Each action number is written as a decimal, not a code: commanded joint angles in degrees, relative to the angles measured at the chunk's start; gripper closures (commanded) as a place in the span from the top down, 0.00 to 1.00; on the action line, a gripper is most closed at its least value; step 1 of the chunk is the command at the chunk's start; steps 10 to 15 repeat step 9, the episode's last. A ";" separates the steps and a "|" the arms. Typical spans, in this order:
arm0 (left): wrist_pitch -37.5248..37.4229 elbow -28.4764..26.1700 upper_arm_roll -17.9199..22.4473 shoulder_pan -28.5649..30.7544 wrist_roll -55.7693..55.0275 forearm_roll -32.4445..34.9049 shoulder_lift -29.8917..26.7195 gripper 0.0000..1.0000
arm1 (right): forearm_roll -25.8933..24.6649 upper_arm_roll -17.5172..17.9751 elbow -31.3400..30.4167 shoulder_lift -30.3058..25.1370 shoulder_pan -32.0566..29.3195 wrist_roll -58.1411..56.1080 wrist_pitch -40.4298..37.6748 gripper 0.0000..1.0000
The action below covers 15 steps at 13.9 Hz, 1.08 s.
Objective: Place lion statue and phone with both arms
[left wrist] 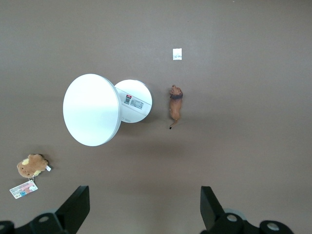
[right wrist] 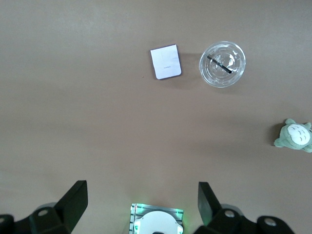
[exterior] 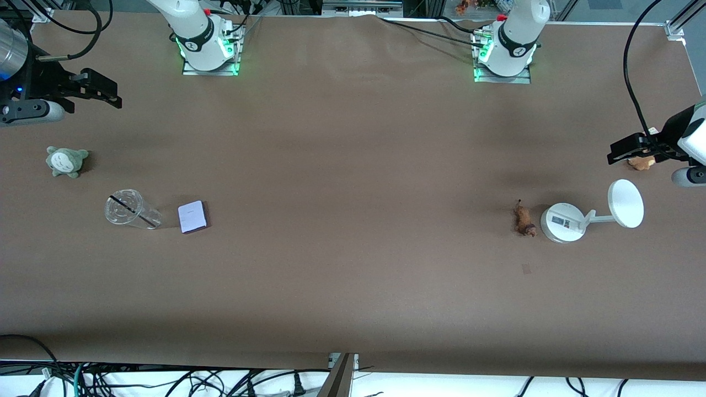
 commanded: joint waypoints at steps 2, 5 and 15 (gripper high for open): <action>-1.45 2.04 0.05 -0.10 0.76 -0.26 0.90 1.00 | -0.88 1.17 0.65 0.92 -0.64 0.50 -0.22 1.00; -1.45 2.04 0.13 -0.10 0.85 -0.26 0.99 1.00 | -0.88 1.17 0.74 1.10 -0.64 0.41 -0.57 1.00; -1.45 2.04 0.14 -0.10 0.85 -0.26 0.99 1.00 | -0.79 1.25 1.00 1.19 -0.55 0.32 -0.57 1.00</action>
